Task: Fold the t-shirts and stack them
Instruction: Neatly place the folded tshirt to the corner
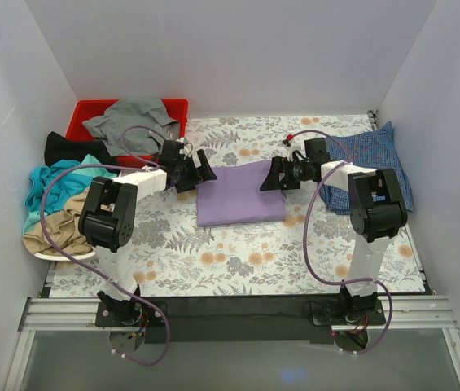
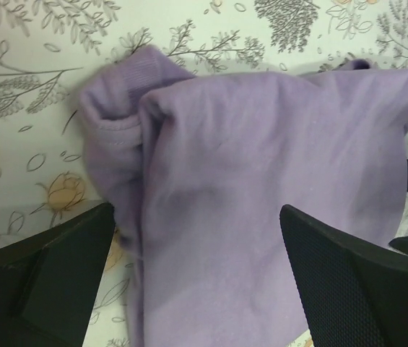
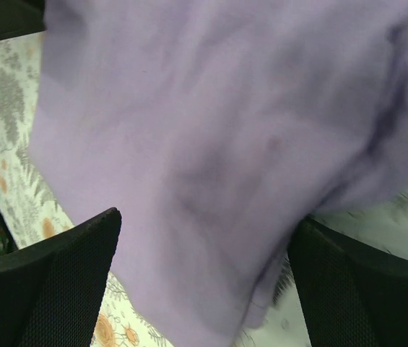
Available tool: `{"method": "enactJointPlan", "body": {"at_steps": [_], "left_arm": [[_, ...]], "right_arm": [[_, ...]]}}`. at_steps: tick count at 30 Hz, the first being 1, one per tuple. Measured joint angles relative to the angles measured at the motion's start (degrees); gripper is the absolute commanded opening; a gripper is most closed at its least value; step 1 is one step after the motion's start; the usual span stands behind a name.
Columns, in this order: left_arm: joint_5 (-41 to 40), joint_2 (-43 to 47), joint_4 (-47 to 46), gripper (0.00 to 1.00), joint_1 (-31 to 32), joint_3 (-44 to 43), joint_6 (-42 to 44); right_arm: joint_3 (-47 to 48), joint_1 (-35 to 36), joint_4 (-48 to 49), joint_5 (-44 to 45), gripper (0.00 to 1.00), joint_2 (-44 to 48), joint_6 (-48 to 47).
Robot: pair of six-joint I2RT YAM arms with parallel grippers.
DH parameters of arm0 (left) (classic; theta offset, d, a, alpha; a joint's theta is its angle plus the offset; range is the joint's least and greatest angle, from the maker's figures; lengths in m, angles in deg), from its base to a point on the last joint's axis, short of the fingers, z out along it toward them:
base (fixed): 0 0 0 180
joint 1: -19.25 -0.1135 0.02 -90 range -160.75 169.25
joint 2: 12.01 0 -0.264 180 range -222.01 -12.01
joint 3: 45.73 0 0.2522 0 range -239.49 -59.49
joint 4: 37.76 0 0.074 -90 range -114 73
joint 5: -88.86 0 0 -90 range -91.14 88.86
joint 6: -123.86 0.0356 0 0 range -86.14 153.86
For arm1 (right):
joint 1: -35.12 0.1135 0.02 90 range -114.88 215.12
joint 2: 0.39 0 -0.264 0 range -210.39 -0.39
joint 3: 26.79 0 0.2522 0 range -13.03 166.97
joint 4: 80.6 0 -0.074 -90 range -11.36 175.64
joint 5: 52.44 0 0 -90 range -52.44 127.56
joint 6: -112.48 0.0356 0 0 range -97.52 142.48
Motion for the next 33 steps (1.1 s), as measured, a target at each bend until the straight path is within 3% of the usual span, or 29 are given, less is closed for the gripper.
{"method": "enactJointPlan", "body": {"at_steps": [4, 8, 9, 10, 12, 13, 20, 27, 33], "left_arm": [[3.1, -1.5, -2.7, 0.97, 0.0, -0.8, -0.5], [5.5, -1.9, -4.7, 0.97, 0.0, -0.2, -1.4], [5.9, -1.9, -5.2, 0.97, 0.0, 0.1, -1.6], [6.3, -1.9, -5.7, 0.97, 0.0, 0.3, -1.7], [6.9, -1.9, -6.2, 0.97, 0.0, 0.6, -1.9], [7.1, -1.9, -6.6, 0.97, 0.0, 0.8, -2.0], [7.2, -1.6, -6.4, 0.97, 0.0, 0.9, -1.9], [3.0, 1.8, 0.2, 0.98, 0.2, 0.8, -0.9], [1.7, 5.7, 3.1, 0.98, 0.2, -1.3, 0.2]], "right_arm": [[2.5, 2.6, 1.0, -4.8, 0.98, -3.1, 0.2], [6.5, 6.2, 1.8, -8.6, 0.89, -7.2, 1.0], [7.6, 7.3, 2.1, -9.5, 0.70, -8.3, 1.4], [8.7, 8.5, 2.4, -9.9, 0.61, -9.4, 1.8], [10.2, 11.0, 2.6, -9.6, 0.34, -11.6, 2.9], [10.7, 12.0, 2.6, -9.8, 0.02, -12.6, 3.5], [11.6, 14.0, 0.4, -7.8, 0.01, -13.6, 7.6], [12.9, 11.5, -5.5, 6.2, 0.01, -8.8, 6.4], [28.9, 4.8, -13.9, 16.6, 0.01, -9.9, 4.2]]}}
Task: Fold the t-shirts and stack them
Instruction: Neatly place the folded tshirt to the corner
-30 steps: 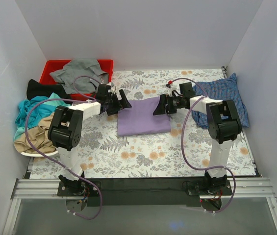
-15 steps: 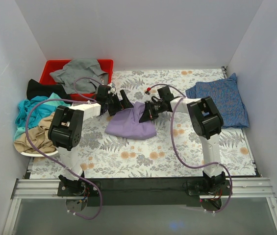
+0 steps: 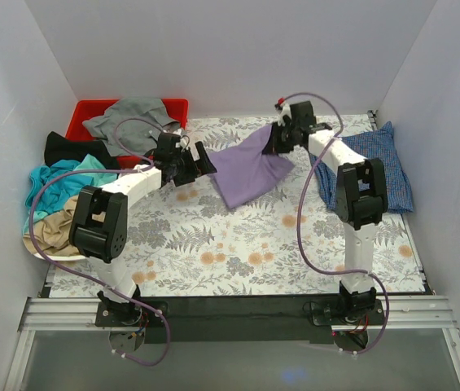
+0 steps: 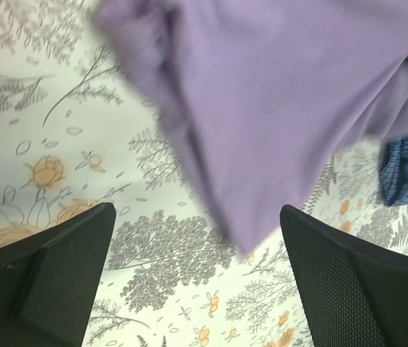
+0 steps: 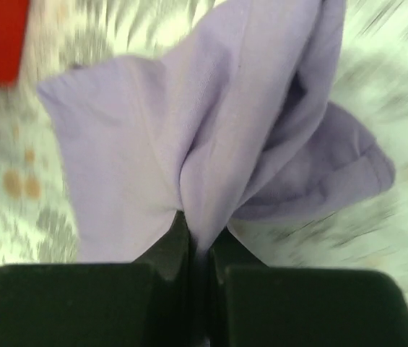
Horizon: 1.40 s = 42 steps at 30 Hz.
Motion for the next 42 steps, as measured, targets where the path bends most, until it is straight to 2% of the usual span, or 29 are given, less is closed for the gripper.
{"method": "enactJointPlan", "body": {"at_steps": [4, 6, 8, 18, 28, 29, 30, 31, 32, 37, 42], "left_arm": [[0.9, 0.2, 0.0, 0.98, 0.0, -1.8, 0.8], [1.7, 0.2, 0.1, 0.98, 0.0, -2.0, 1.1], [2.6, 0.2, 0.4, 0.98, 0.0, -2.0, 1.4], [5.4, -0.1, 1.1, 0.98, 0.0, -2.2, 2.8], [6.5, -0.9, 1.5, 0.98, 0.0, -2.7, 3.1], [6.7, -1.3, 1.5, 0.98, 0.0, -3.1, 3.2], [6.8, -1.6, 1.5, 0.98, 0.0, -3.3, 3.2], [6.9, -1.9, 1.4, 0.98, 0.0, -3.3, 3.2], [7.1, -2.1, 1.5, 0.98, 0.0, -3.3, 3.2], [7.5, -2.7, 1.6, 0.98, 0.0, -3.3, 3.1], [7.5, -2.7, 1.6, 0.98, 0.0, -3.3, 3.1]], "right_arm": [[21.6, -3.6, -5.1, 3.9, 0.01, -7.4, -1.6], [36.4, -5.3, -7.3, 5.6, 0.01, -14.2, -2.4], [43.1, -7.1, -7.1, 7.9, 0.01, -17.6, -3.1], [38.9, -18.6, -8.2, 23.8, 0.01, -18.5, -8.4], [39.4, -26.7, -3.0, 34.6, 0.02, -19.4, -16.7], [39.4, -26.9, -2.4, 35.3, 0.12, -19.6, -17.6], [39.4, -27.1, -1.6, 35.9, 0.31, -19.8, -18.1], [39.4, -27.2, -0.7, 36.2, 0.78, -20.1, -18.4], [39.4, -27.2, 0.0, 36.5, 0.98, -20.5, -18.6], [36.6, -26.3, 3.2, 35.8, 0.98, -21.0, -20.3], [26.5, -23.0, 4.3, 35.9, 0.99, -16.2, -19.9]]}}
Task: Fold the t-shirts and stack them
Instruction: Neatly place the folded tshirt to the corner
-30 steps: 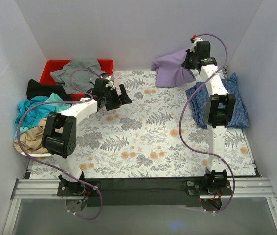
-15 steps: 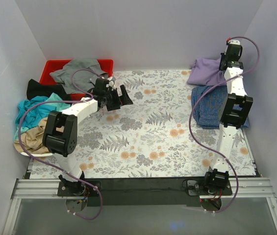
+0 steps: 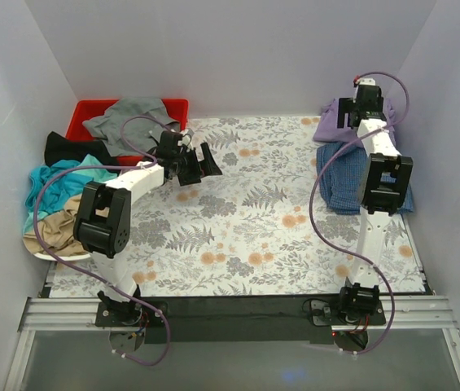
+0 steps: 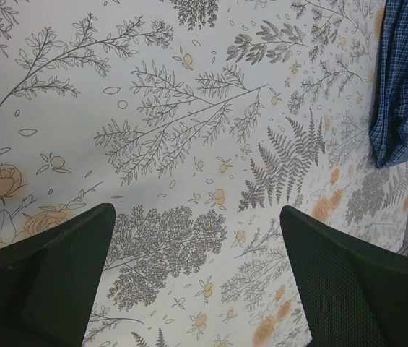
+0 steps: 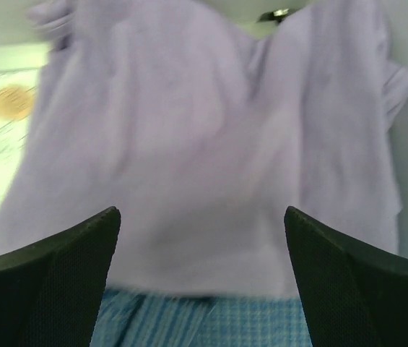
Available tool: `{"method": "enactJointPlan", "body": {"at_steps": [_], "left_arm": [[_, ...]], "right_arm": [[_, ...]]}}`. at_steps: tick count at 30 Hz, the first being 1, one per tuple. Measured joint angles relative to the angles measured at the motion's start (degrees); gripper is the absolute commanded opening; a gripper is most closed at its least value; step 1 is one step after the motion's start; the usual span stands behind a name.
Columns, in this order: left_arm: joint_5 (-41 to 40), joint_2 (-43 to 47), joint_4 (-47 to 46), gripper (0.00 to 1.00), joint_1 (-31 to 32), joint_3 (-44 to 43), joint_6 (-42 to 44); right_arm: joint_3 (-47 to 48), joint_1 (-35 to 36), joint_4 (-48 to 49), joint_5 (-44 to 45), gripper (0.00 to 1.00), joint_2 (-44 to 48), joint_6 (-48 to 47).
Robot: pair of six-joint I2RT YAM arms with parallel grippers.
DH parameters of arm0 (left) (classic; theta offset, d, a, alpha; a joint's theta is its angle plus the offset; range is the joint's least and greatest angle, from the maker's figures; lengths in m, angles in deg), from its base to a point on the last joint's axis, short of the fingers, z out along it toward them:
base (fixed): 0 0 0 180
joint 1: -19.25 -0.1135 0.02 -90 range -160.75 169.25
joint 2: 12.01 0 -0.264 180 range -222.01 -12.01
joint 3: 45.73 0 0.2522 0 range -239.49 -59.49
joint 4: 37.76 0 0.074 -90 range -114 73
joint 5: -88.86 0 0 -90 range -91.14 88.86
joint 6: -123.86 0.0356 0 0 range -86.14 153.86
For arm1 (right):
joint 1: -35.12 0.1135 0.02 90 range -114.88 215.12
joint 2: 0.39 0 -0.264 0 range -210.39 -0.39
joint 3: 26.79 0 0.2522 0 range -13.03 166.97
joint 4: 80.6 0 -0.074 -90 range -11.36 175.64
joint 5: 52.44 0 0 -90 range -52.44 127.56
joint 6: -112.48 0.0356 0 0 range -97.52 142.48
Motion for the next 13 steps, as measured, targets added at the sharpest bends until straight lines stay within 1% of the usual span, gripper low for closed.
{"method": "enactJointPlan", "body": {"at_steps": [3, 8, 10, 13], "left_arm": [[-0.3, 0.0, 0.1, 0.98, 0.0, 0.0, 0.1], [-0.9, 1.2, 0.7, 0.98, 0.0, 0.0, 0.7], [-1.1, 2.2, 1.0, 0.98, 0.0, 0.0, 0.7], [-1.7, 4.6, 1.4, 0.98, 0.0, 0.1, 0.7]], "right_arm": [[-8.0, 4.2, -0.3, 1.4, 0.98, 7.0, 0.8], [-20.7, 14.5, 2.9, 5.1, 0.98, 20.2, 1.3], [-24.1, 18.3, 3.8, 5.5, 0.99, 23.4, 1.7], [-31.5, 23.3, 6.1, 6.5, 0.98, 27.7, 2.2]]}}
